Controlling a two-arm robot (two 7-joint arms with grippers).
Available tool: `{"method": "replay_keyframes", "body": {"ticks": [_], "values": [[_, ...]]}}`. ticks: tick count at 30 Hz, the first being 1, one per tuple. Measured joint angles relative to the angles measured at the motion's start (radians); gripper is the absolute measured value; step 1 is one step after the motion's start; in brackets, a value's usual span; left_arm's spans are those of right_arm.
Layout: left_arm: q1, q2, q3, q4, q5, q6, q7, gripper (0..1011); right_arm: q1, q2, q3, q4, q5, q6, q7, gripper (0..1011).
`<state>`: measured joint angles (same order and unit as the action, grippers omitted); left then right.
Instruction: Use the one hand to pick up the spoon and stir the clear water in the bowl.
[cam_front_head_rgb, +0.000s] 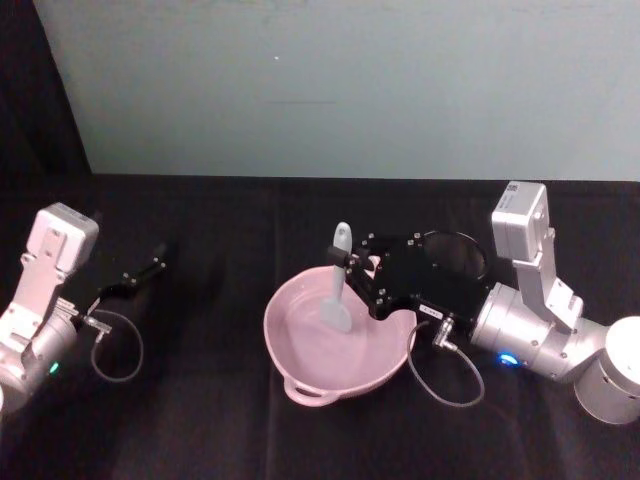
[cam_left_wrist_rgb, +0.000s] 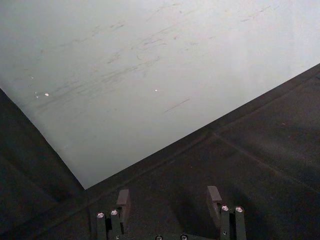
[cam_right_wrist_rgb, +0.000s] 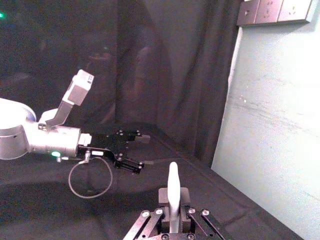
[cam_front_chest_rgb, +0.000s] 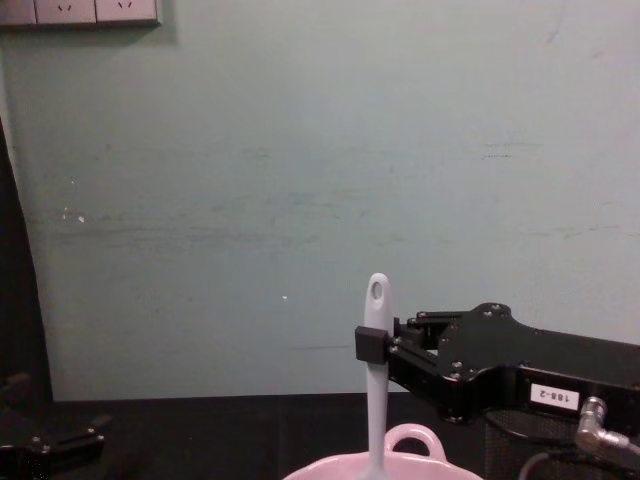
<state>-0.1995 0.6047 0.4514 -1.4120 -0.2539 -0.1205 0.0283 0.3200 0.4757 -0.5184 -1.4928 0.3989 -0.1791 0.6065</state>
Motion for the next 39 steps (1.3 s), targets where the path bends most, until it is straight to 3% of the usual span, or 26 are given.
{"method": "replay_keyframes", "body": {"ticks": [9, 19, 29, 39], "values": [[0.000, 0.000, 0.000, 0.000, 0.000, 0.000, 0.000, 1005, -0.017, 0.005, 0.003, -0.025, -0.025, -0.010, 0.011, 119], [0.000, 0.000, 0.000, 0.000, 0.000, 0.000, 0.000, 1005, -0.018, -0.023, -0.015, -0.010, -0.023, -0.030, 0.043, 118], [0.000, 0.000, 0.000, 0.000, 0.000, 0.000, 0.000, 1005, 0.022, -0.083, -0.028, 0.067, -0.015, -0.076, 0.058, 118], [0.000, 0.000, 0.000, 0.000, 0.000, 0.000, 0.000, 1005, 0.083, -0.135, -0.011, 0.171, -0.052, -0.118, 0.025, 118]]}}
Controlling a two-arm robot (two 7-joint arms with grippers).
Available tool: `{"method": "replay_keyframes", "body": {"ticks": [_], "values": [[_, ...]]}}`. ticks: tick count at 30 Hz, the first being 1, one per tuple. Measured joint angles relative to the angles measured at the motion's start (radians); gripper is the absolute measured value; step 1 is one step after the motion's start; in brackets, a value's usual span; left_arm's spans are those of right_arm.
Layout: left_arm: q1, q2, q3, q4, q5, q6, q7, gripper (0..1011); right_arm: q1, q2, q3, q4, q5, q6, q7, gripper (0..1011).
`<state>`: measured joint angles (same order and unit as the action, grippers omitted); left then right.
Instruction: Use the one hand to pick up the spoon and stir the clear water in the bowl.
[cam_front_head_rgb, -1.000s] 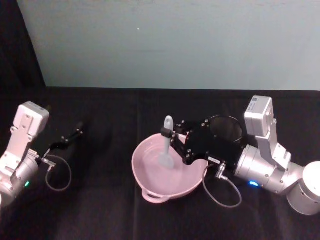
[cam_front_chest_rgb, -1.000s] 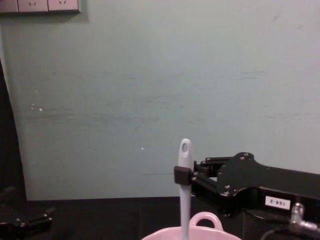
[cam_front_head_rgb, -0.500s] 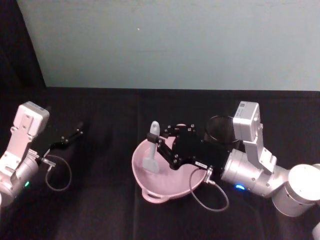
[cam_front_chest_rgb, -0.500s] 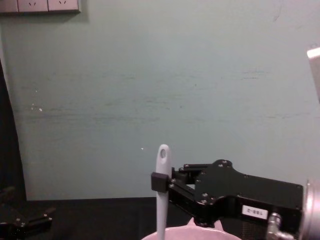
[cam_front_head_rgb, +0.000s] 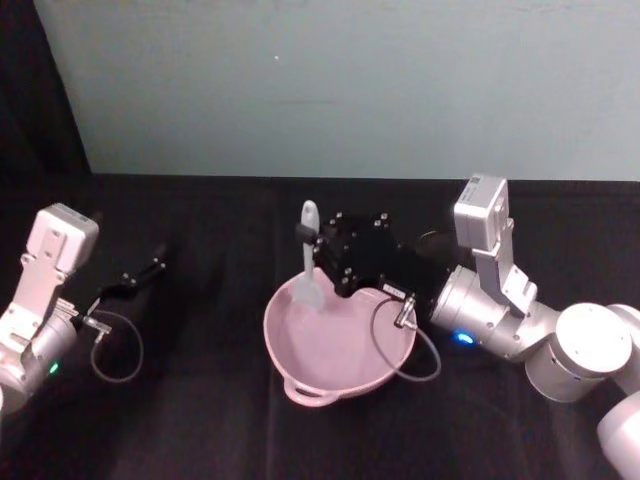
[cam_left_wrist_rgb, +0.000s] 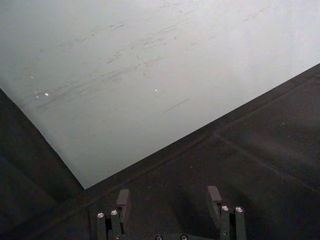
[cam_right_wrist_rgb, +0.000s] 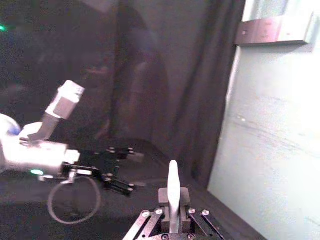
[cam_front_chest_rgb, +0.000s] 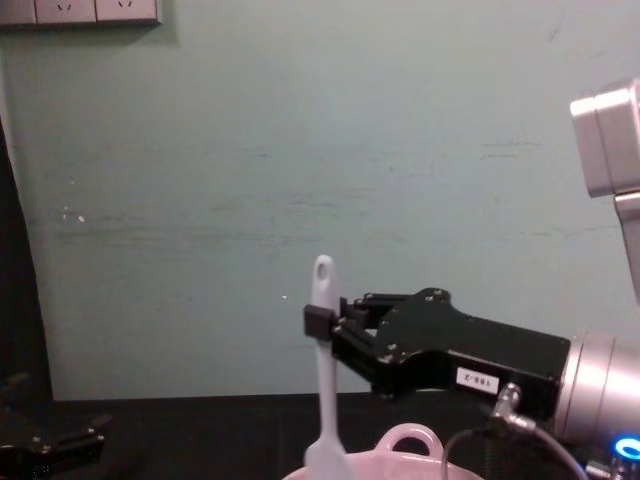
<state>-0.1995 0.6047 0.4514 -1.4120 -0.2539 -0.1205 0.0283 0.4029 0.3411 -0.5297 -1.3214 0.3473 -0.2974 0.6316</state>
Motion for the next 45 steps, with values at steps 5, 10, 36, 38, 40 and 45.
{"method": "replay_keyframes", "body": {"ticks": [5, 10, 36, 38, 40, 45], "values": [[0.000, 0.000, 0.000, 0.000, 0.000, 0.000, 0.000, 1005, 0.009, 0.001, 0.019, 0.021, -0.015, -0.002, -0.018, 119], [0.000, 0.000, 0.000, 0.000, 0.000, 0.000, 0.000, 1005, -0.004, 0.022, 0.045, 0.006, -0.030, 0.001, -0.041, 119], [0.000, 0.000, 0.000, 0.000, 0.000, 0.000, 0.000, 1005, -0.160, 0.089, 0.071, -0.184, 0.044, 0.107, -0.014, 118], [0.000, 0.000, 0.000, 0.000, 0.000, 0.000, 0.000, 1005, -0.155, 0.078, 0.062, -0.177, 0.052, 0.107, -0.007, 118], [0.000, 0.000, 0.000, 0.000, 0.000, 0.000, 0.000, 1005, -0.145, 0.056, 0.047, -0.158, 0.068, 0.107, 0.003, 118], [0.000, 0.000, 0.000, 0.000, 0.000, 0.000, 0.000, 1005, -0.113, 0.003, 0.028, -0.097, 0.090, 0.088, 0.007, 118]]}}
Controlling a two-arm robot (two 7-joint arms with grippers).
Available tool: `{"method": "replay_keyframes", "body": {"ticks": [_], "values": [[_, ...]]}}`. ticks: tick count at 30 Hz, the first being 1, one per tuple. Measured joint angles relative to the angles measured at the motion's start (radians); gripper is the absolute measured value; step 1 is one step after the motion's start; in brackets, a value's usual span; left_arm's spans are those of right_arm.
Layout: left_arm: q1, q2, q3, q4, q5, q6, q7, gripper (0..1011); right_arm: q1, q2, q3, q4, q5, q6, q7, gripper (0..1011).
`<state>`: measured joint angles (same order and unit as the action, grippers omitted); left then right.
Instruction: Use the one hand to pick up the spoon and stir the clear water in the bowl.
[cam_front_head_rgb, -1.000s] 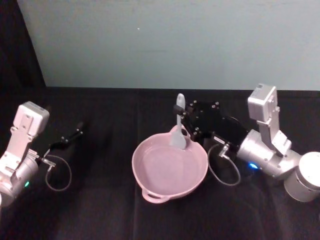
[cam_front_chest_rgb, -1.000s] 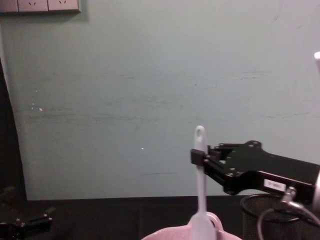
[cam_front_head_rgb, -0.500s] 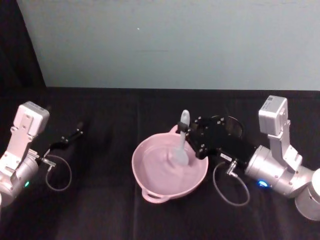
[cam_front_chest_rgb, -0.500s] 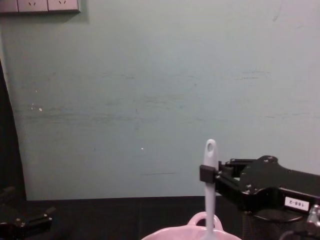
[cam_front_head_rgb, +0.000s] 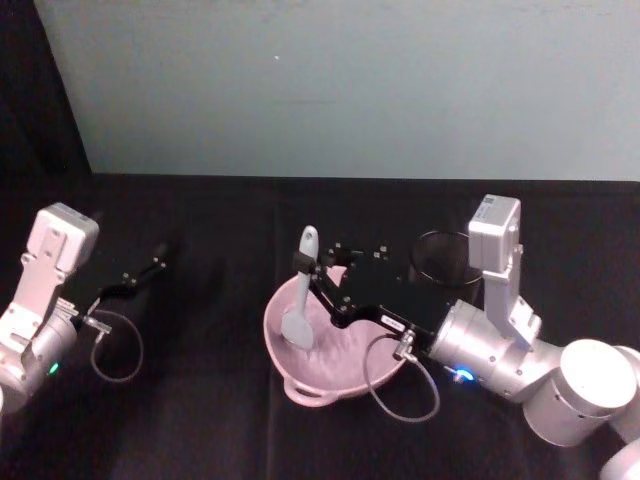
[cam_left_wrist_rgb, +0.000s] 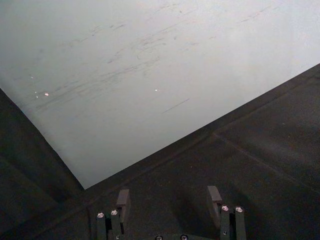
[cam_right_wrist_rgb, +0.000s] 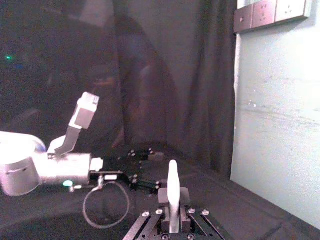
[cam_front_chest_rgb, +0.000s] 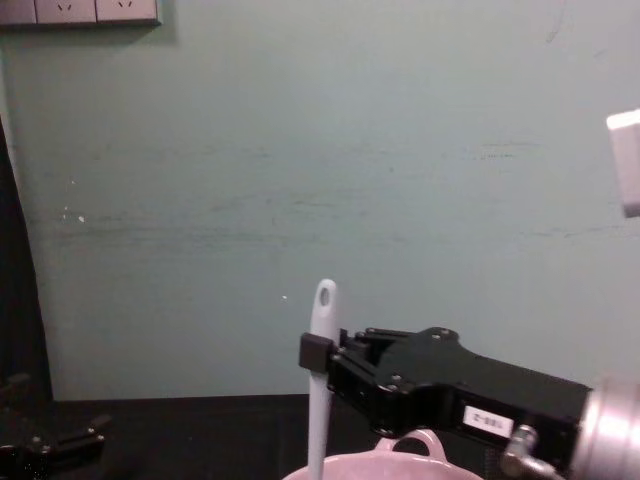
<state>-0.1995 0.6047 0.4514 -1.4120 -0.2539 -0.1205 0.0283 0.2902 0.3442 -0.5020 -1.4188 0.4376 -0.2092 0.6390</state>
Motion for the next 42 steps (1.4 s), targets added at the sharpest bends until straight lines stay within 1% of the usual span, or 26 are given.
{"method": "replay_keyframes", "body": {"ticks": [3, 7, 9, 12, 15, 17, 22, 24, 25, 27, 30, 34, 37, 40, 42], "values": [[0.000, 0.000, 0.000, 0.000, 0.000, 0.000, 0.000, 1005, 0.013, -0.018, -0.001, 0.027, 0.002, -0.014, -0.004, 118], [0.000, 0.000, 0.000, 0.000, 0.000, 0.000, 0.000, 1005, 0.049, -0.051, 0.008, 0.093, -0.010, -0.048, -0.034, 118], [0.000, 0.000, 0.000, 0.000, 0.000, 0.000, 0.000, 1005, 0.053, -0.053, 0.010, 0.099, -0.013, -0.051, -0.037, 118], [0.000, 0.000, 0.000, 0.000, 0.000, 0.000, 0.000, 1005, 0.069, -0.059, 0.024, 0.129, -0.031, -0.061, -0.059, 118], [0.000, 0.000, 0.000, 0.000, 0.000, 0.000, 0.000, 1005, 0.073, -0.058, 0.034, 0.135, -0.039, -0.062, -0.070, 119], [0.000, 0.000, 0.000, 0.000, 0.000, 0.000, 0.000, 1005, 0.073, -0.052, 0.047, 0.135, -0.044, -0.062, -0.080, 118], [0.000, 0.000, 0.000, 0.000, 0.000, 0.000, 0.000, 1005, 0.052, -0.026, 0.083, 0.105, -0.050, -0.049, -0.104, 118], [0.000, 0.000, 0.000, 0.000, 0.000, 0.000, 0.000, 1005, 0.044, -0.016, 0.091, 0.091, -0.056, -0.044, -0.111, 119], [0.000, 0.000, 0.000, 0.000, 0.000, 0.000, 0.000, 1005, 0.033, -0.005, 0.099, 0.073, -0.062, -0.038, -0.118, 119], [0.000, 0.000, 0.000, 0.000, 0.000, 0.000, 0.000, 1005, 0.022, 0.006, 0.106, 0.055, -0.067, -0.031, -0.124, 119], [0.000, 0.000, 0.000, 0.000, 0.000, 0.000, 0.000, 1005, -0.005, 0.030, 0.119, 0.011, -0.069, -0.006, -0.127, 118], [0.000, 0.000, 0.000, 0.000, 0.000, 0.000, 0.000, 1005, -0.029, 0.043, 0.122, -0.022, -0.065, 0.010, -0.124, 119], [0.000, 0.000, 0.000, 0.000, 0.000, 0.000, 0.000, 1005, -0.052, 0.051, 0.122, -0.055, -0.055, 0.013, -0.113, 118], [0.000, 0.000, 0.000, 0.000, 0.000, 0.000, 0.000, 1005, -0.072, 0.052, 0.111, -0.080, -0.046, 0.015, -0.101, 119], [0.000, 0.000, 0.000, 0.000, 0.000, 0.000, 0.000, 1005, -0.077, 0.046, 0.096, -0.086, -0.043, 0.016, -0.091, 118]]}}
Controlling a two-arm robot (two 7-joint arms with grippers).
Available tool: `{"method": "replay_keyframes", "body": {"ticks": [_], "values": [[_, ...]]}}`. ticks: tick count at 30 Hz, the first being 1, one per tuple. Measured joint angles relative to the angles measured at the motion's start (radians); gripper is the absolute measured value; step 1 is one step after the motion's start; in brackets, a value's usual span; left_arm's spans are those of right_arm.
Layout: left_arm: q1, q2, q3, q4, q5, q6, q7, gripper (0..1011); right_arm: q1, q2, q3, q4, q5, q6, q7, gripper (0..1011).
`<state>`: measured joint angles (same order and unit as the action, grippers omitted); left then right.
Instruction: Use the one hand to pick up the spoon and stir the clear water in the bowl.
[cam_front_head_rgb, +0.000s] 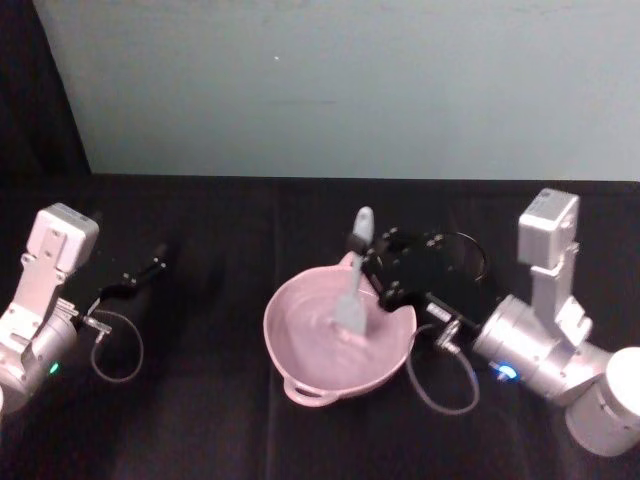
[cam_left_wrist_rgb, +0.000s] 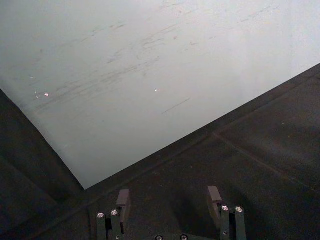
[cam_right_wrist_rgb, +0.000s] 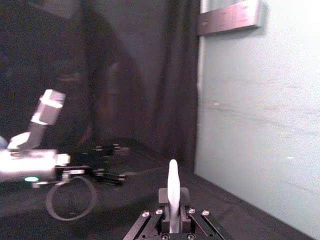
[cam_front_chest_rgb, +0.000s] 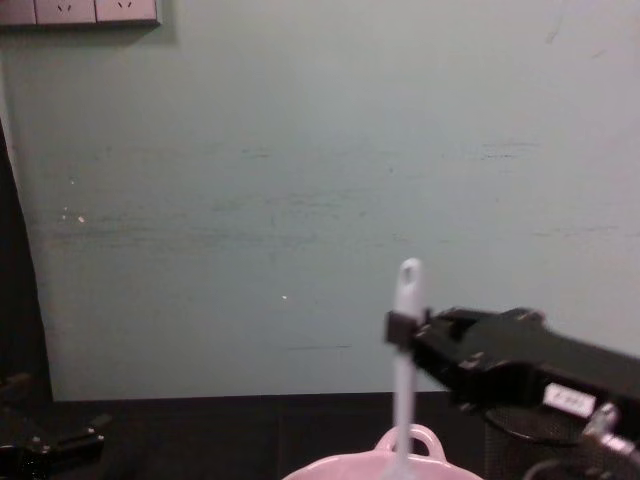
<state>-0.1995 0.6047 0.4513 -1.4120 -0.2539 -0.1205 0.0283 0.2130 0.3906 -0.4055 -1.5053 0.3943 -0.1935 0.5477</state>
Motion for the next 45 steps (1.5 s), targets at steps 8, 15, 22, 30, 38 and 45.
{"method": "replay_keyframes", "body": {"ticks": [8, 15, 22, 30, 38, 45], "values": [[0.000, 0.000, 0.000, 0.000, 0.000, 0.000, 0.000, 1005, 0.026, -0.058, -0.069, 0.043, 0.010, -0.023, 0.042, 119], [0.000, 0.000, 0.000, 0.000, 0.000, 0.000, 0.000, 1005, 0.079, -0.107, -0.097, 0.106, 0.001, -0.059, 0.048, 118], [0.000, 0.000, 0.000, 0.000, 0.000, 0.000, 0.000, 1005, 0.141, -0.145, -0.094, 0.202, -0.026, -0.090, 0.025, 118], [0.000, 0.000, 0.000, 0.000, 0.000, 0.000, 0.000, 1005, 0.161, -0.145, -0.054, 0.246, -0.042, -0.103, -0.011, 119], [0.000, 0.000, 0.000, 0.000, 0.000, 0.000, 0.000, 1005, 0.110, -0.103, 0.000, 0.189, -0.047, -0.099, -0.042, 119], [0.000, 0.000, 0.000, 0.000, 0.000, 0.000, 0.000, 1005, 0.043, -0.059, 0.033, 0.100, -0.042, -0.063, -0.053, 119]]}}
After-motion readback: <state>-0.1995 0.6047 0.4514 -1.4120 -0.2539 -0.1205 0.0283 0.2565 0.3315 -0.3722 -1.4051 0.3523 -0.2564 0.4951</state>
